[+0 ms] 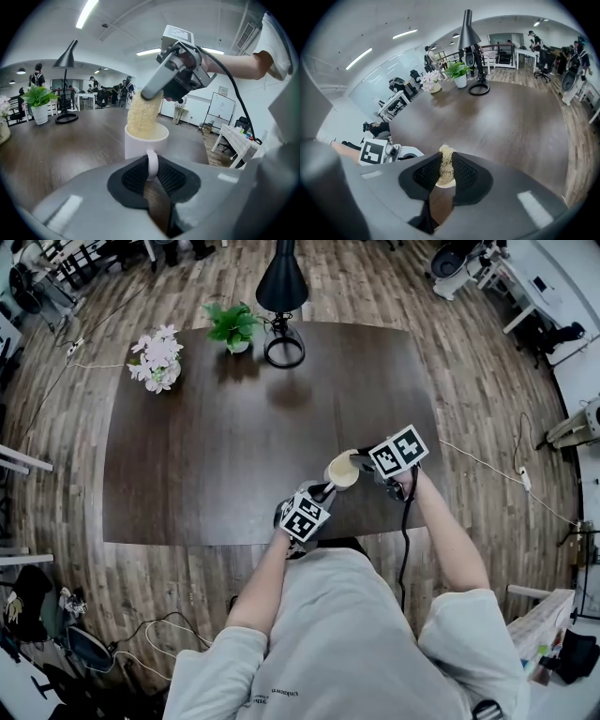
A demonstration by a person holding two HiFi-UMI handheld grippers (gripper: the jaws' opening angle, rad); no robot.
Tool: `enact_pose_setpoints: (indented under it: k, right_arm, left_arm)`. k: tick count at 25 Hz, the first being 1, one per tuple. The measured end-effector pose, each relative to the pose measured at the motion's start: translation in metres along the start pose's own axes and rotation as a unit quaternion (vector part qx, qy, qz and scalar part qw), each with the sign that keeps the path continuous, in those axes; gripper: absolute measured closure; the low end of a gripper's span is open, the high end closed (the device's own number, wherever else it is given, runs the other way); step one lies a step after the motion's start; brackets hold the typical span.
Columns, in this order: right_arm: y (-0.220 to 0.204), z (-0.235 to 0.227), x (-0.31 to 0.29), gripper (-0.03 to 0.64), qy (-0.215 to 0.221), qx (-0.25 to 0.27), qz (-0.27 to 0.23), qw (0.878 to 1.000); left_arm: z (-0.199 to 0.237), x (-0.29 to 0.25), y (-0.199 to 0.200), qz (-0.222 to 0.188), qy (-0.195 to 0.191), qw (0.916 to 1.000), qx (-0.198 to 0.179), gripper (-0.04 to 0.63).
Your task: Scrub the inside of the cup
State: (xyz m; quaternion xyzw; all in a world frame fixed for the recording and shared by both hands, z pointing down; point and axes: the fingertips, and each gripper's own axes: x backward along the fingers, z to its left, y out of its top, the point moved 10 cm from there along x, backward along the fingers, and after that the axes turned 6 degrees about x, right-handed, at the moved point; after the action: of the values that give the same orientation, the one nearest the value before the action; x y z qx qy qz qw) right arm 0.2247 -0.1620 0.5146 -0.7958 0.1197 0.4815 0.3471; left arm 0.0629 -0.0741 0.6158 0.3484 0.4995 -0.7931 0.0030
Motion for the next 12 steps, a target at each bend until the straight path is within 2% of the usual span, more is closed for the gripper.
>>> enact_pose_setpoints:
  k: [12]
  right_arm:
    - [0.005, -0.01, 0.021, 0.528, 0.015, -0.019, -0.032, 0.999]
  left_arm:
    - [0.001, 0.0, 0.001, -0.003, 0.001, 1.0, 0.004, 0.54]
